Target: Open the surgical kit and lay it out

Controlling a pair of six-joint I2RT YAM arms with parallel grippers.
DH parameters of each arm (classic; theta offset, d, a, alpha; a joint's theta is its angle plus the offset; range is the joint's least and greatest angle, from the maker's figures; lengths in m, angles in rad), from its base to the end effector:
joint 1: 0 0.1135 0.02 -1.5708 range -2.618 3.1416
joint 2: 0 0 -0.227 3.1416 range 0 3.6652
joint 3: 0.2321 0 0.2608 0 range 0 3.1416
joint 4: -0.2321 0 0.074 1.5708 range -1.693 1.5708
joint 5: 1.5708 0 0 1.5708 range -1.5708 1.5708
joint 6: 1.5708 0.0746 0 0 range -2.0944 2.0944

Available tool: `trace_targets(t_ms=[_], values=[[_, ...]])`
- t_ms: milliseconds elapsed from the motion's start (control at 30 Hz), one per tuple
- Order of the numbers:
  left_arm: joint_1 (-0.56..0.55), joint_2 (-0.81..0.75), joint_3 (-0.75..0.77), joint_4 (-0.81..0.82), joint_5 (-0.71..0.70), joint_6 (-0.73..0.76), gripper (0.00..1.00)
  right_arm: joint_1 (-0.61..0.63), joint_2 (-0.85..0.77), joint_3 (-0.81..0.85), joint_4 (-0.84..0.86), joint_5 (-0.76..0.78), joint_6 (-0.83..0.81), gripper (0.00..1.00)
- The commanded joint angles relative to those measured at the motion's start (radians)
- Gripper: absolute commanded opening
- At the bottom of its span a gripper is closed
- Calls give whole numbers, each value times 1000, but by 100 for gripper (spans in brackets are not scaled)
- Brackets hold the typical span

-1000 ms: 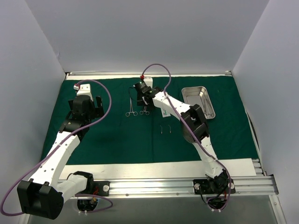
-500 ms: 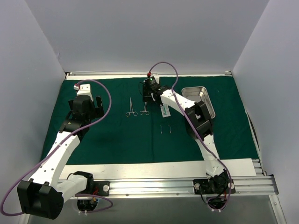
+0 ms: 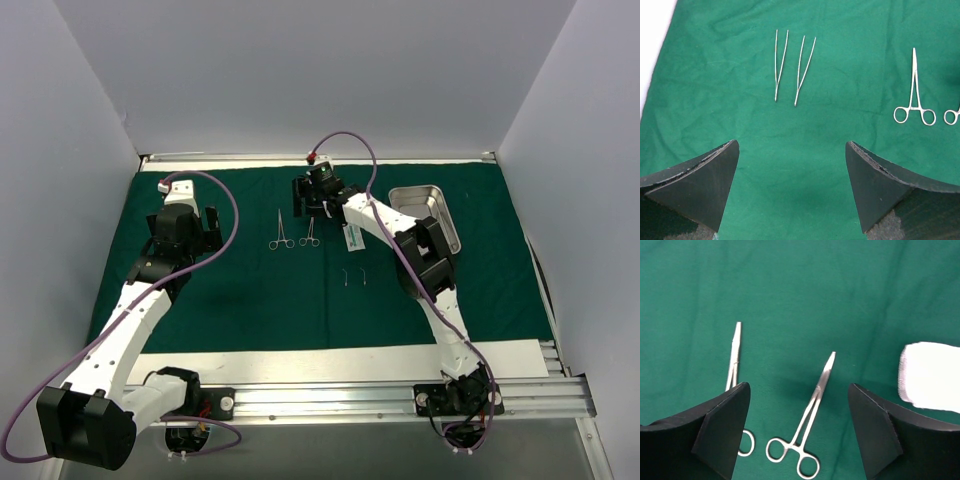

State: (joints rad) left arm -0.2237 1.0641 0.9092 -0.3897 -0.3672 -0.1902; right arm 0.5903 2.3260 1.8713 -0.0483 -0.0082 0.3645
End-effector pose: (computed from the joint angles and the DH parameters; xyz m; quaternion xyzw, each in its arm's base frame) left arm 0.2914 -0.0388 0.2577 -0.0753 0.8580 0.0565 0.5050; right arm 0.4650 0.3123 0.1496 -0.0990 0.8551 0.2370 0.4504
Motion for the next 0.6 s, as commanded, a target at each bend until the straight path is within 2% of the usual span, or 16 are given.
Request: trace_targets(t_ms=[0,267,567], values=[[-6,-1,7,15,-10,2,97,3,-1,-12,38,-64,-7,75],[-5,-3,5,15,-10,3,97,3,24,-9,80,-85,13,84],[-6,-4,5,17,-10,1,97,2,53,-12,79,-104,22,86]])
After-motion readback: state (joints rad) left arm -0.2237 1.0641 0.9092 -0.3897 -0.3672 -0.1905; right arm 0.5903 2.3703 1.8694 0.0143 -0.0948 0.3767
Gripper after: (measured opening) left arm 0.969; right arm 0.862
